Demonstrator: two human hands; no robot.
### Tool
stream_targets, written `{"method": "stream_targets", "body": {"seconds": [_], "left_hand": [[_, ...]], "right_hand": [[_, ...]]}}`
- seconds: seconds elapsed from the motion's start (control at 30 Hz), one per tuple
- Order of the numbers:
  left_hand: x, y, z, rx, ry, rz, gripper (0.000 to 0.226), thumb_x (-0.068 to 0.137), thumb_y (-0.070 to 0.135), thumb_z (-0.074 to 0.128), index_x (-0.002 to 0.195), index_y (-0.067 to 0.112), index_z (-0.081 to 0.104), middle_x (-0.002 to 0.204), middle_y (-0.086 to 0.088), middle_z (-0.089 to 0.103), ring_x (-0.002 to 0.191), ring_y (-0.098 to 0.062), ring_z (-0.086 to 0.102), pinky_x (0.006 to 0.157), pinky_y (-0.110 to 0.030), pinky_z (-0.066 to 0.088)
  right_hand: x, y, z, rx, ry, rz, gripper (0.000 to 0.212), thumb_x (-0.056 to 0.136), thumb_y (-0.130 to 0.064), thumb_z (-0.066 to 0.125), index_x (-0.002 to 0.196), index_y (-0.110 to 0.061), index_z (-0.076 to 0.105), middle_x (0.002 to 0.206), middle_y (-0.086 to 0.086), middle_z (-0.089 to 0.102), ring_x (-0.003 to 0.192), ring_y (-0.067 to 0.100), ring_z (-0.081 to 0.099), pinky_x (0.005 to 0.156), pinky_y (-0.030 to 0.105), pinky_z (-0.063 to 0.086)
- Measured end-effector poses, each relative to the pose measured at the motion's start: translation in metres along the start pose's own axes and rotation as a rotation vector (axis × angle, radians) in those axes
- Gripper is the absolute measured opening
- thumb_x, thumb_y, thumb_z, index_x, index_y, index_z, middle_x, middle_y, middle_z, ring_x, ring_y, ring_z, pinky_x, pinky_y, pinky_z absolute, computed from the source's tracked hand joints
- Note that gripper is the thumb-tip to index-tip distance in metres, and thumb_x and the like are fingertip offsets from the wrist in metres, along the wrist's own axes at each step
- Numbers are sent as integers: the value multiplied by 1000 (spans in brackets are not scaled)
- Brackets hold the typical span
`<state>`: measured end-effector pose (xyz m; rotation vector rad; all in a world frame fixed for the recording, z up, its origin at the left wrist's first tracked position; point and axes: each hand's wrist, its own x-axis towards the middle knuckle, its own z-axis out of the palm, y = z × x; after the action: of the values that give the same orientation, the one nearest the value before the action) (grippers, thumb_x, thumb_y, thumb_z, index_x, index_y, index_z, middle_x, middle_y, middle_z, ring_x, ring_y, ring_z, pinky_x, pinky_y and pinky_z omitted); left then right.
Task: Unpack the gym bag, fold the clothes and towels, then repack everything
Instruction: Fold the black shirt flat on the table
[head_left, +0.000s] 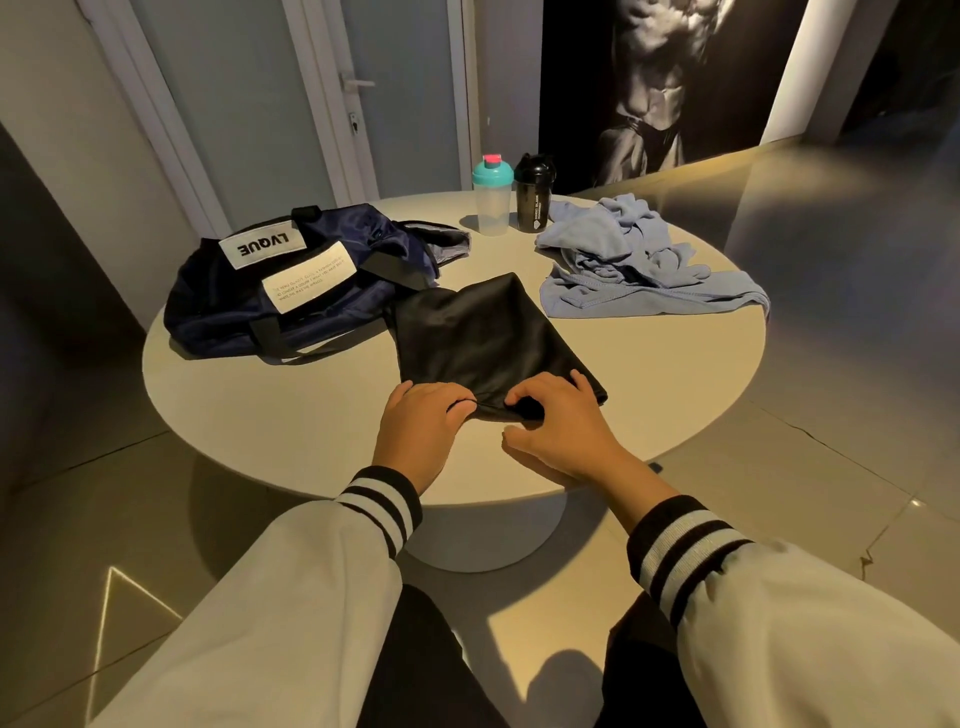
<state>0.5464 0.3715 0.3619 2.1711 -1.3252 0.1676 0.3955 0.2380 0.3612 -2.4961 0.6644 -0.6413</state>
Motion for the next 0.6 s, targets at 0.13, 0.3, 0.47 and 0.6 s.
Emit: {"method": "stream_targets", "body": {"seconds": [0.13, 0.3, 0.47, 0.6], "left_hand": [[2, -3, -1, -108, 16, -119, 28, 107, 36, 43, 117, 24, 66, 102, 0, 69, 92, -16, 56, 87, -33, 53], [0, 3, -7, -323, 22, -189, 23, 103, 42, 50, 113, 29, 67, 99, 6, 69, 93, -14, 65, 87, -39, 60], [-8, 8, -17, -636, -118, -206, 38, 88, 35, 75, 122, 36, 60, 117, 9, 62, 106, -13, 64, 85, -33, 61], [-5, 7, -22, -535, -89, -206, 31, 96, 20, 64, 123, 34, 57, 116, 7, 63, 108, -13, 62, 91, -31, 56]], "right_hand": [[-2, -3, 0, -48, 46, -45, 25, 91, -36, 68, 115, -33, 62, 113, -13, 64, 111, 11, 57, 123, 48, 7], [1, -11, 1, -13, 138, 20, 21, 102, -28, 53, 118, -30, 66, 117, -8, 69, 112, 16, 59, 121, 46, 11], [14, -29, -6, -76, 181, 84, 21, 104, -28, 49, 120, -29, 64, 110, -5, 69, 104, 20, 59, 110, 41, 19], [28, -46, -14, -174, 157, 79, 22, 105, -27, 46, 119, -27, 62, 106, -1, 67, 100, 23, 59, 106, 41, 25]]}}
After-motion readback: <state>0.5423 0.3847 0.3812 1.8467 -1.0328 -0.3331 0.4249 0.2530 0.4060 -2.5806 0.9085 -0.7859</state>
